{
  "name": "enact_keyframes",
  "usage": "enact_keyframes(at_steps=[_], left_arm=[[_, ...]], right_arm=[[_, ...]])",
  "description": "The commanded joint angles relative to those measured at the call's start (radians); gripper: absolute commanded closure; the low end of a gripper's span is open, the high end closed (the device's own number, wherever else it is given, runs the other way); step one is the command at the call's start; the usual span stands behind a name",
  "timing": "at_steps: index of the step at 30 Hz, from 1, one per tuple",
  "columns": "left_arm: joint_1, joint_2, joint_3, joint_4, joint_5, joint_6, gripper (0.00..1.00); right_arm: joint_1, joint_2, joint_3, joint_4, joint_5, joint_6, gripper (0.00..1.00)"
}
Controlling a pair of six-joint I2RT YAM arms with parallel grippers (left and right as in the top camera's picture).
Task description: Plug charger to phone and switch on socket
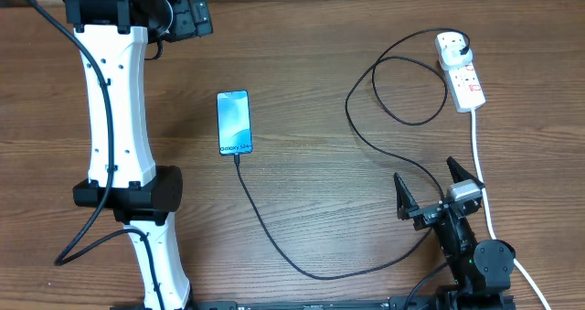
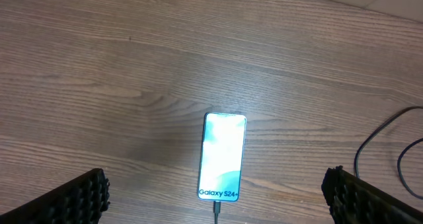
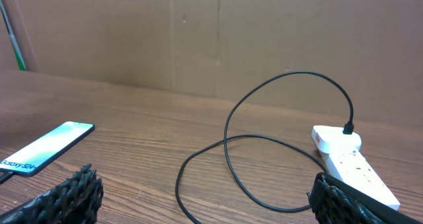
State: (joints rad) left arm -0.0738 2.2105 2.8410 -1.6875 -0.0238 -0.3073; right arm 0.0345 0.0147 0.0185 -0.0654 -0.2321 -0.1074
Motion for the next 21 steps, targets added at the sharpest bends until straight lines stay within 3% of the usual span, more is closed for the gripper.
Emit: enact_keyframes(at_steps=[1, 21], left_arm=[[0.006, -0.011, 0.009, -0.002, -0.010, 0.001, 0.00], [0.005, -0.011, 0.007, -0.002, -0.054, 0.001, 0.00]], right_arm=[[0.005, -0.012, -0.011, 0.005, -0.005, 0.005, 0.00], [0.005, -0.012, -0.011, 0.005, -0.005, 0.005, 0.00]])
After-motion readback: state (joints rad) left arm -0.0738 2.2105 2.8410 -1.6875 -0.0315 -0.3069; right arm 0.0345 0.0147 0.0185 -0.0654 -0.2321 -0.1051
